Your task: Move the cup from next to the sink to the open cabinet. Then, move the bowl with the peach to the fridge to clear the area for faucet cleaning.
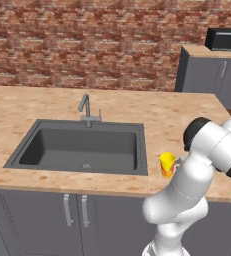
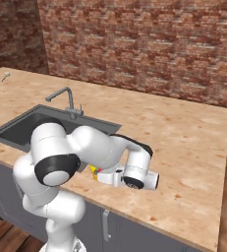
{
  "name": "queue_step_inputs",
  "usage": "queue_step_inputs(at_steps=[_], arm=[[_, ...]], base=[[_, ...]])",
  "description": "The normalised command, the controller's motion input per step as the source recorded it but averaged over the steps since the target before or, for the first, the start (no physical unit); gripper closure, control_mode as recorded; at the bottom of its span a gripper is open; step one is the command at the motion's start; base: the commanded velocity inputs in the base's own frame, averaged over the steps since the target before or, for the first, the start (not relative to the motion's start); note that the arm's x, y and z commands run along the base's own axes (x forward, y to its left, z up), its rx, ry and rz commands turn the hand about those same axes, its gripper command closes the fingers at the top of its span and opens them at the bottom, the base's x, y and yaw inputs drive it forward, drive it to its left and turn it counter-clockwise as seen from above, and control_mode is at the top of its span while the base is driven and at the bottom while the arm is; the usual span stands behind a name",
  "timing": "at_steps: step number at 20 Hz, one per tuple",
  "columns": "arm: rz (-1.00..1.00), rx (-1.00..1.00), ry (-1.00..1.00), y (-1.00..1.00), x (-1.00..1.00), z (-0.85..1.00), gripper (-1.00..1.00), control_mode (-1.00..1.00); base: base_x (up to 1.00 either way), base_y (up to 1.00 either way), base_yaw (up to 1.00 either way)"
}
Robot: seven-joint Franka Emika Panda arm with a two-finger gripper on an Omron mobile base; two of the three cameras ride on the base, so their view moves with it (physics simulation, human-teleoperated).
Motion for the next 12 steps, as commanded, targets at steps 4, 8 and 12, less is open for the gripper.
queue_step_inputs(at_steps=[4,8,12], arm=[[0.0,0.0,0.0,0.0,0.09,-0.04,-1.0,-1.0],[0.0,0.0,0.0,0.0,0.1,-0.04,-1.0,-1.0],[0.0,0.0,0.0,0.0,0.05,-0.01,-1.0,-1.0]], base=[[0.0,0.0,0.0],[0.0,0.0,0.0],[0.0,0.0,0.0]])
